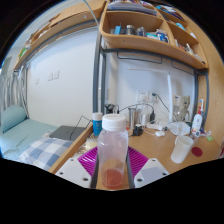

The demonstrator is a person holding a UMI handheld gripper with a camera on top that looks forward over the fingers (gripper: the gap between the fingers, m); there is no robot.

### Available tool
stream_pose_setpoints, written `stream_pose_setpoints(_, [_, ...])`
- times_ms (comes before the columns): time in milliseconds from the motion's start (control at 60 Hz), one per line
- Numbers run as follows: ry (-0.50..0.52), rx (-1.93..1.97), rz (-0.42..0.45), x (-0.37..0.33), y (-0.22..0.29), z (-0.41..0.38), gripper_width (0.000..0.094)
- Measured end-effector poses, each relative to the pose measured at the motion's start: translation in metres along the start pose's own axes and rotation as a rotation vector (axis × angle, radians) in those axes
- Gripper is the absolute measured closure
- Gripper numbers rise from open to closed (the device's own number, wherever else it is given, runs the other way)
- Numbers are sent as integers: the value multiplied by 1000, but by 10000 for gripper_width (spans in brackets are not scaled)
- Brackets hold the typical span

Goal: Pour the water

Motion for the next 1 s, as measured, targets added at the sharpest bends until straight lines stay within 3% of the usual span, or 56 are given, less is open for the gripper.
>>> stream_pose_setpoints(83, [12,5,20,6,-8,-20,547])
stream_pose_setpoints(200, [-17,14,17,8,2,10,618])
stream_pose_setpoints(350, [-5,28,19,0,-2,14,624])
stream_pose_setpoints(533, [31,177,-37,3,17,32,627])
stream_pose_setpoints(783, [58,949,24,18,82,115,626])
stream_pose_setpoints(1000, [94,1468,45,33,89,171,626])
Point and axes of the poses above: the point between the fingertips, and its own axes, seen from behind it with the camera up: z to the right, y up, x forward, the way the camera looks, the point moved 5 cm from there along -x, backward, against the way the camera looks, and after that the axes turned 3 degrees about -z, right-handed, at the moved point
